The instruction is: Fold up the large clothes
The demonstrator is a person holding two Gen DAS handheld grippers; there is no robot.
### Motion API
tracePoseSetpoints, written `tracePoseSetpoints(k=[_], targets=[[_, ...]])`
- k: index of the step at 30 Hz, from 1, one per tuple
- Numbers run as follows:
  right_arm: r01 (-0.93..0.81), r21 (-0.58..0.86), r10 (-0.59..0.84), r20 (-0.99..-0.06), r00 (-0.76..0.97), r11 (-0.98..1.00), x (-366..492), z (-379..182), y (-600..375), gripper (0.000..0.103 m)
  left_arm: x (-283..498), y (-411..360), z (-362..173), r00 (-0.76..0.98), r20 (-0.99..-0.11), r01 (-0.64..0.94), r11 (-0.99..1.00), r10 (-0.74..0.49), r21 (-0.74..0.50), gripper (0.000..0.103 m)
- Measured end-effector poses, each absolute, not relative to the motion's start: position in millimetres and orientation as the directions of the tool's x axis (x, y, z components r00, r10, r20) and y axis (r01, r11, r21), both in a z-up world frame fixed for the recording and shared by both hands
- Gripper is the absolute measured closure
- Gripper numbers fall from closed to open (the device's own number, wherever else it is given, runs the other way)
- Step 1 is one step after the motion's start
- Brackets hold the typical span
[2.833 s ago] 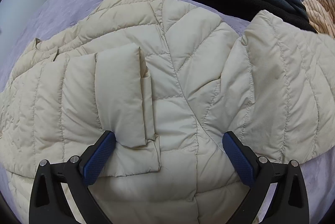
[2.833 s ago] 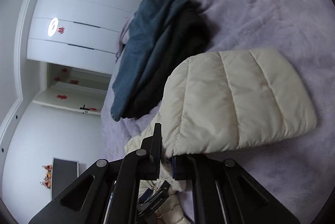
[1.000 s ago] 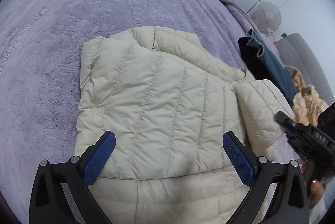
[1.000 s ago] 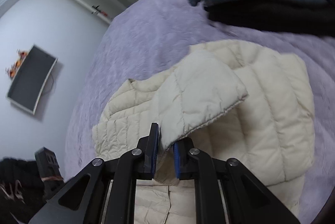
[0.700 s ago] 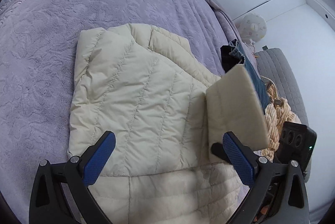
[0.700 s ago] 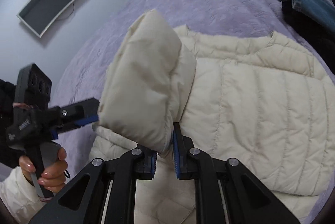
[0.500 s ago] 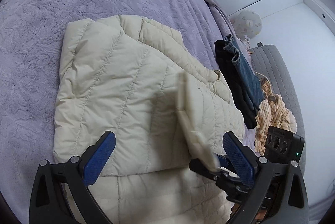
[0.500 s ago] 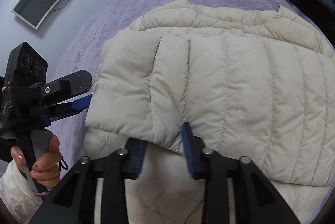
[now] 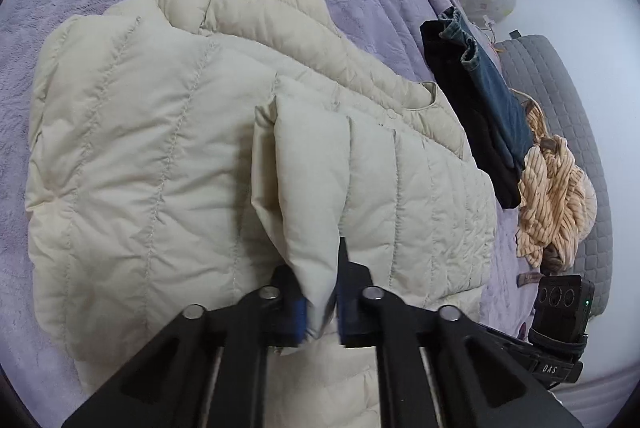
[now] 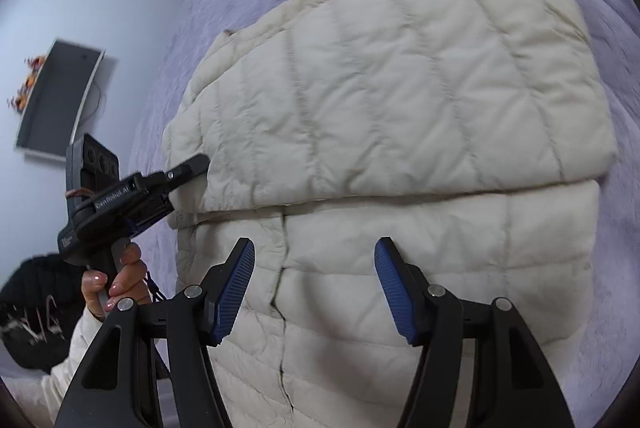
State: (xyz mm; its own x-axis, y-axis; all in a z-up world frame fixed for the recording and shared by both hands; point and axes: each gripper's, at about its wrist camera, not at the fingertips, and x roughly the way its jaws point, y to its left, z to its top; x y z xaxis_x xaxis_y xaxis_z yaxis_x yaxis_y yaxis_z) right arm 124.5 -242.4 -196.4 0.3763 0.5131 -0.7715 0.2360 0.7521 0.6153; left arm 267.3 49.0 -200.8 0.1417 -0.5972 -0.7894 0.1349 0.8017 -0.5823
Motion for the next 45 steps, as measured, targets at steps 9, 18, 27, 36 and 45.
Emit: tracePoseSetpoints(k=[9, 18, 27, 36, 45], targets=[[0.464, 0.676, 0.384, -0.721, 0.577, 0.572, 106, -209, -343, 0.037, 277, 68, -193, 0.213, -0.823, 0.122, 0.85, -0.526, -0.512, 0.094], [0.599, 0.687, 0.328, -0.725, 0.606, 0.412, 70, -242, -400, 0.095, 265, 55, -214, 0.199, -0.857, 0.124, 0.879, -0.476, -0.46, 0.094], [0.465, 0.58, 0.263, -0.769, 0.582, 0.669, 68, -175, -380, 0.091, 266, 49, -213, 0.2, -0.869, 0.139, 0.891, -0.452, -0.432, 0.094], [0.395, 0.457, 0.21, -0.823, 0.528, 0.797, 171, -188, -371, 0.091, 265, 45, -213, 0.208, -0.879, 0.15, 0.902, -0.429, -0.405, 0.094], [0.429, 0.433, 0.205, -0.852, 0.482, 0.792, 176, -231, -377, 0.1, 268, 50, -213, 0.232, -0.877, 0.143, 0.907, -0.421, -0.397, 0.093]])
